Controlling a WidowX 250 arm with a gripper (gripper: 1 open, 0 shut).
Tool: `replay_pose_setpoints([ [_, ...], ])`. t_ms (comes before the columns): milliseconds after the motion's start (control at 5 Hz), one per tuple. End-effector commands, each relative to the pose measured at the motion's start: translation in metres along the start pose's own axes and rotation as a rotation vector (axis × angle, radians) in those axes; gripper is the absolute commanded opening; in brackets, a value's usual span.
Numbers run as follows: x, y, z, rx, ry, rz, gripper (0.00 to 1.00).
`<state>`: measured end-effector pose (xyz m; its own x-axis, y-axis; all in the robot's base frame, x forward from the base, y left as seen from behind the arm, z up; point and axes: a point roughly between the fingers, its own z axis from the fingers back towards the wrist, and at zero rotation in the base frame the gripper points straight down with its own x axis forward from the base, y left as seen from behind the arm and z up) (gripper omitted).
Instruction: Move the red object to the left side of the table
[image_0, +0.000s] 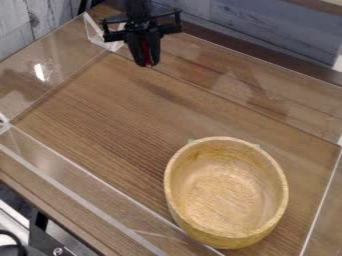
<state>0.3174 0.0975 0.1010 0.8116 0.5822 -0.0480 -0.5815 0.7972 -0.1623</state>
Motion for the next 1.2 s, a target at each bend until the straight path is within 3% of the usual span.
replay_pose_setpoints([
  [0,-0.001,-0.01,0.033,-0.034,-0.081,-0.026,0.0],
  [400,-0.003,-0.024,0.02,-0.045,-0.098,0.032,0.0],
  [1000,-0.011,-0.048,0.043,-0.062,-0.1,-0.008,0.0],
])
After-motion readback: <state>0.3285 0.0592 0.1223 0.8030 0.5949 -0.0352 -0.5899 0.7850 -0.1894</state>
